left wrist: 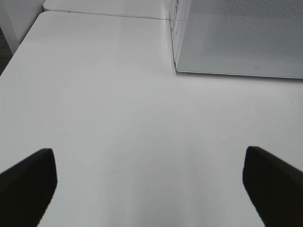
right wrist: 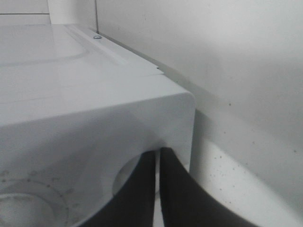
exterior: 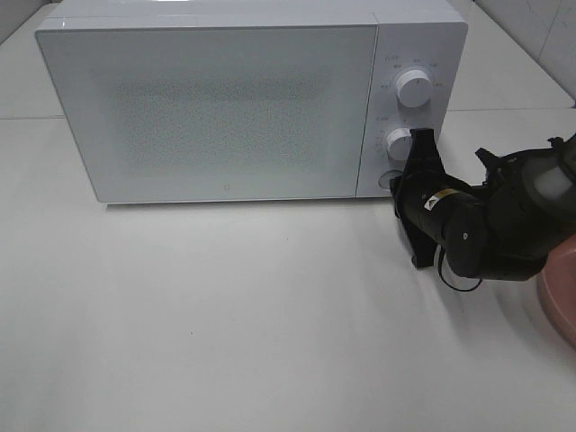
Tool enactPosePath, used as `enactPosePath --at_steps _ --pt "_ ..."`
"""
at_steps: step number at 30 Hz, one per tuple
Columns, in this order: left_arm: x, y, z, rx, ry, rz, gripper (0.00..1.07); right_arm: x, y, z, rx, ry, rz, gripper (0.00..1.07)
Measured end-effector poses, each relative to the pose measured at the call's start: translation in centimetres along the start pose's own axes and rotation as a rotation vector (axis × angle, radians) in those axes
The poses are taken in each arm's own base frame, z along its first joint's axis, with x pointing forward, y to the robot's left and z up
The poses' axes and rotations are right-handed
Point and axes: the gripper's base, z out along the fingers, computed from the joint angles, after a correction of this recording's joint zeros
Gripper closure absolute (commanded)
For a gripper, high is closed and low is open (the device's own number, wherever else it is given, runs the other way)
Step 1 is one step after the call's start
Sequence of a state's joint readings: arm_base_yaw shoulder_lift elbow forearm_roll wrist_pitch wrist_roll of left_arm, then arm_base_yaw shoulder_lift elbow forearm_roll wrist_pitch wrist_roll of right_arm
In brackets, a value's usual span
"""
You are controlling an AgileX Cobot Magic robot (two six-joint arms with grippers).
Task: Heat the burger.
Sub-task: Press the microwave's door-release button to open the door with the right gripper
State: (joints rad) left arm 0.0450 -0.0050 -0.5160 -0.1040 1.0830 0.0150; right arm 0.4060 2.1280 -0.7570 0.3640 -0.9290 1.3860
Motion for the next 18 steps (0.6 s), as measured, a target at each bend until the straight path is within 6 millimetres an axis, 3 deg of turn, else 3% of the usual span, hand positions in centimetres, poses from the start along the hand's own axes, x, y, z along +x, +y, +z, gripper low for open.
enactPosePath --at_steps 18 --pt "0.0 0.0 0.0 0.0 0.0 0.0 0.07 0.3 1.1 0.6 -0.013 0.005 -0.017 1.07"
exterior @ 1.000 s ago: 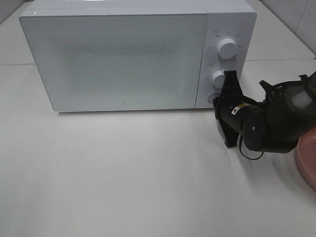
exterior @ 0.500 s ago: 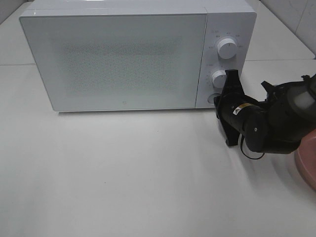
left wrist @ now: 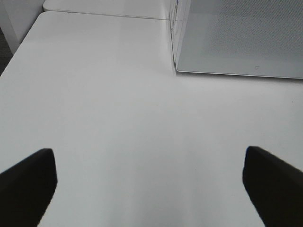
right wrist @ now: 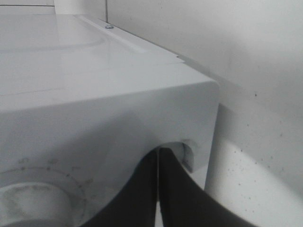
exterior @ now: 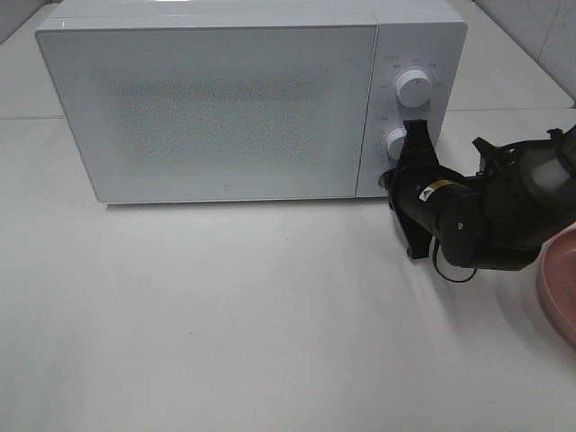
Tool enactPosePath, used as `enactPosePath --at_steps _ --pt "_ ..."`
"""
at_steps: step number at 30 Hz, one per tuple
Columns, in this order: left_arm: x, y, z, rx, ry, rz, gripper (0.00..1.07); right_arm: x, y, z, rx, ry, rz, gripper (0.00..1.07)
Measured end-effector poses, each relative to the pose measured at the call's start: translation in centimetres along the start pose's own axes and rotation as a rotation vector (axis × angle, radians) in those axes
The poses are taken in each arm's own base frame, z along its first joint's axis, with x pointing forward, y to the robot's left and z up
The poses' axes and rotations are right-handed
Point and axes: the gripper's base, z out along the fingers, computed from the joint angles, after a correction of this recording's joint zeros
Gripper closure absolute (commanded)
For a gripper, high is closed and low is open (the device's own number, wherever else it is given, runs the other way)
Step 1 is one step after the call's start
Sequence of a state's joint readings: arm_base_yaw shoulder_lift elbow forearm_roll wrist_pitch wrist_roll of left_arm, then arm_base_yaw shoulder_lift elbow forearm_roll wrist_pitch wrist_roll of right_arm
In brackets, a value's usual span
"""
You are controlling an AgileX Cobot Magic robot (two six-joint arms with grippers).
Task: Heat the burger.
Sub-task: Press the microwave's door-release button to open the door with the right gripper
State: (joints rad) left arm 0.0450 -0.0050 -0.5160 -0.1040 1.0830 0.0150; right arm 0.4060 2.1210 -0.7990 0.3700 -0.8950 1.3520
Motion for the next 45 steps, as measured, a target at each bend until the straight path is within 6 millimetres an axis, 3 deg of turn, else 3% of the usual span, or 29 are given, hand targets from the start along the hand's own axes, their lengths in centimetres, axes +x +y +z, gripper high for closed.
enactPosePath --at_steps 18,36,45 --pt "0.0 0.0 0.0 0.0 0.0 0.0 0.07 0.3 -0.3 0.9 0.014 -0.01 -0.014 1.07" --pt "0.0 0.0 0.0 0.0 0.0 0.001 0.07 0.5 0.3 -0.2 0.032 0.042 -0.017 1.07" --pt "0.0 0.0 0.0 0.0 0.0 0.002 0.07 1.4 1.3 -1.3 0.101 0.159 -0.109 1.07"
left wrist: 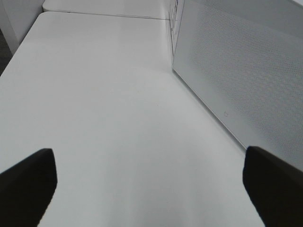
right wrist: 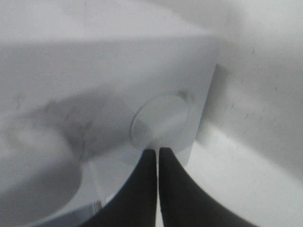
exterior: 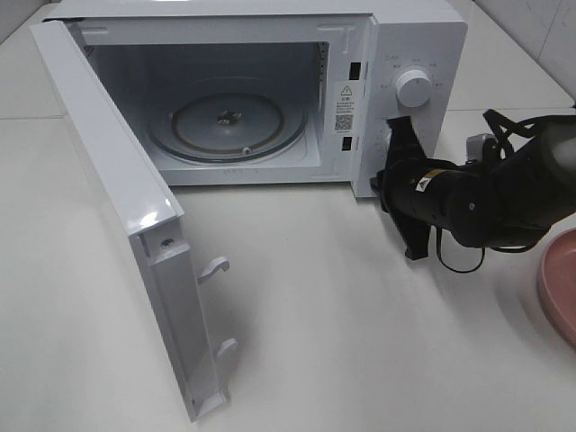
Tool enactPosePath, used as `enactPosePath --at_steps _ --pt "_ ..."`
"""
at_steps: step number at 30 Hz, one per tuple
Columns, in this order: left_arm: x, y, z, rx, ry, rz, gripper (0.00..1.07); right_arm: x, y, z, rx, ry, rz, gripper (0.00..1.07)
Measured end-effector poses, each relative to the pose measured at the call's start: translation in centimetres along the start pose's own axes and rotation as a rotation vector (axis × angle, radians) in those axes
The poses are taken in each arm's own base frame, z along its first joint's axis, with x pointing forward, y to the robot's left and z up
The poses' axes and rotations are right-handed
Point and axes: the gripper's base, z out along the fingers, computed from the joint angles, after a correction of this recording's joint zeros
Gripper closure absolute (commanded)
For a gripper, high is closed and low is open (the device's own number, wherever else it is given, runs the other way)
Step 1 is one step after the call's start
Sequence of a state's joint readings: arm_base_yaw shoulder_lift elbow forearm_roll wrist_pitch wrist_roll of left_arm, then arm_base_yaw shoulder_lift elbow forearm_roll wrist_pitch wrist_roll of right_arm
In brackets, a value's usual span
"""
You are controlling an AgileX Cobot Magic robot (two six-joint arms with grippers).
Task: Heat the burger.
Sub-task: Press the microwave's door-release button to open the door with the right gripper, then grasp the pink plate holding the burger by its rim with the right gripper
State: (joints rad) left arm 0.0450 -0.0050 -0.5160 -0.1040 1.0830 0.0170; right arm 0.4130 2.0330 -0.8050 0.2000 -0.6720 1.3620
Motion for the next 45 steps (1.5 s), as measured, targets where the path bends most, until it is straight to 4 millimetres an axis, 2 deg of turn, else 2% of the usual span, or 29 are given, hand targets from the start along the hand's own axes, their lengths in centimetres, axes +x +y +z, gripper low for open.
enactPosePath --at_steps 4,10,12,15,17,23,25,26,28,30,31,32,34,45 --pt "0.0 0.0 0.0 0.0 0.0 0.0 0.07 0.6 1.2 -0.6 -0.008 0.057 -0.073 1.07" --pt "0.0 0.0 0.0 0.0 0.0 0.0 0.07 0.6 1.3 -1.6 0.019 0.067 -0.087 1.07" --pt "0.0 0.0 0.0 0.0 0.0 0.0 0.07 0.5 0.9 -3.1 0.054 0.075 -0.123 1.07" --pt "0.0 0.0 0.0 0.0 0.0 0.0 0.07 0.5 0.8 -3.4 0.069 0.08 -0.144 1.07" --pt "0.0 0.0 0.0 0.0 0.0 0.0 0.07 0.4 0.7 -5.2 0.135 0.106 -0.261 1.07" --pt "0.0 0.0 0.0 0.0 0.0 0.001 0.07 0.3 1.2 -6.8 0.192 0.152 -0.45 1.06" --pt "0.0 0.0 0.0 0.0 0.0 0.001 0.07 0.2 1.8 -8.4 0.234 0.206 -0.638 1.05" --pt "0.0 0.0 0.0 0.0 0.0 0.001 0.07 0.2 1.8 -8.4 0.234 0.206 -0.638 1.05" --pt "0.0 0.0 0.0 0.0 0.0 0.001 0.07 0.1 2.0 -9.5 0.257 0.254 -0.803 1.05" --pt "0.0 0.0 0.0 0.0 0.0 0.001 0.07 0.1 2.1 -9.9 0.263 0.273 -0.867 1.05" --pt "0.0 0.0 0.0 0.0 0.0 0.001 0.07 0.1 2.2 -10.8 0.278 0.316 -0.983 1.04" --pt "0.0 0.0 0.0 0.0 0.0 0.001 0.07 0.1 2.2 -10.8 0.278 0.316 -0.983 1.04" --pt "0.0 0.0 0.0 0.0 0.0 0.001 0.07 0.0 2.4 -12.0 0.3 0.375 -1.108 1.04" --pt "0.0 0.0 0.0 0.0 0.0 0.001 0.07 -0.7 2.5 -16.1 0.418 0.513 -1.332 0.99"
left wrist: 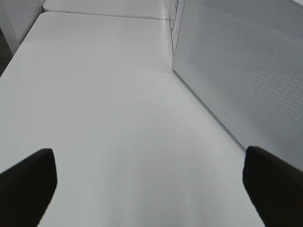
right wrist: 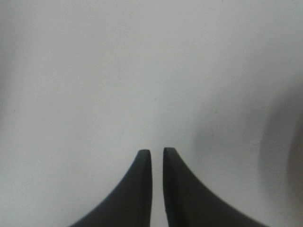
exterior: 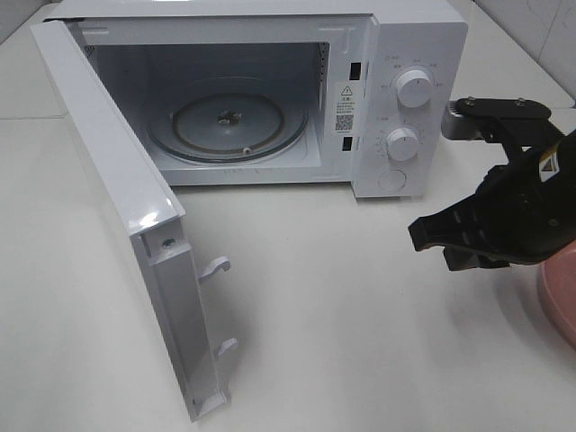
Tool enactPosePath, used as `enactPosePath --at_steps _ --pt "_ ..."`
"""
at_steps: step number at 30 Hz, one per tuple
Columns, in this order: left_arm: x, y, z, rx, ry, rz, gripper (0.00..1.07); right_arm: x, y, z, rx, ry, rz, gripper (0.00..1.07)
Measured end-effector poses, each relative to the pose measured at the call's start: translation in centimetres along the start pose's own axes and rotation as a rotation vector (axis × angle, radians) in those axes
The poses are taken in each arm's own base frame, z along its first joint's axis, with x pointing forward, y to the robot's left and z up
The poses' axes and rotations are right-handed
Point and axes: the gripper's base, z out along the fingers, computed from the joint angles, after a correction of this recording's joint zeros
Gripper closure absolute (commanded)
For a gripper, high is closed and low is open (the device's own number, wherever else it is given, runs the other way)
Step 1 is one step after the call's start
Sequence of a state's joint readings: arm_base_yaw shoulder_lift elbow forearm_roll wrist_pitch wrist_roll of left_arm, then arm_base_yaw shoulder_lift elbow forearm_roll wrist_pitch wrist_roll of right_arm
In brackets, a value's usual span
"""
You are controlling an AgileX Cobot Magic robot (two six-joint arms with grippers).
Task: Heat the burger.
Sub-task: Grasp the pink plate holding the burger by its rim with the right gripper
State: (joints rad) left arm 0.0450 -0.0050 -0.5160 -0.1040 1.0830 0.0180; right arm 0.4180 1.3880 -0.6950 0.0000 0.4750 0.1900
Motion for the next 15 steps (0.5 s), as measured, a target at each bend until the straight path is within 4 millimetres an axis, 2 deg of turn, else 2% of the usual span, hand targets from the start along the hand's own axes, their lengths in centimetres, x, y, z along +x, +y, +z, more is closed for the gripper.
enactPosePath --at_steps 4,5,6,7,8,9,10,11,12,13,14,15 --pt "0.0 0.0 0.0 0.0 0.0 0.0 0.07 0.4 -0.7 -1.0 0.024 0.017 -0.008 0.94" --pt "0.0 0.0 0.0 0.0 0.0 0.0 0.07 0.6 -1.3 -1.6 0.043 0.026 -0.007 0.88" --pt "0.0 0.0 0.0 0.0 0.0 0.0 0.07 0.6 -1.3 -1.6 0.043 0.026 -0.007 0.88" --pt "0.0 0.0 0.0 0.0 0.0 0.0 0.07 0.7 -1.6 -1.9 0.055 0.034 -0.009 0.83" --pt "0.0 0.0 0.0 0.0 0.0 0.0 0.07 1.0 -2.3 -2.3 0.08 0.05 -0.024 0.7" --pt "0.0 0.0 0.0 0.0 0.0 0.0 0.07 1.0 -2.3 -2.3 0.08 0.05 -0.024 0.7" --pt "0.0 0.0 0.0 0.0 0.0 0.0 0.07 1.2 -3.0 -2.7 0.11 0.068 -0.03 0.53" --pt "0.0 0.0 0.0 0.0 0.0 0.0 0.07 1.3 -3.4 -2.9 0.125 0.077 -0.038 0.43" --pt "0.0 0.0 0.0 0.0 0.0 0.0 0.07 1.3 -3.4 -2.9 0.125 0.077 -0.038 0.43" --pt "0.0 0.0 0.0 0.0 0.0 0.0 0.07 1.5 -3.9 -3.1 0.143 0.092 -0.041 0.23" --pt "0.0 0.0 0.0 0.0 0.0 0.0 0.07 1.6 -4.2 -3.2 0.154 0.101 -0.049 0.16" --pt "0.0 0.0 0.0 0.0 0.0 0.0 0.07 1.6 -4.2 -3.2 0.154 0.101 -0.049 0.16"
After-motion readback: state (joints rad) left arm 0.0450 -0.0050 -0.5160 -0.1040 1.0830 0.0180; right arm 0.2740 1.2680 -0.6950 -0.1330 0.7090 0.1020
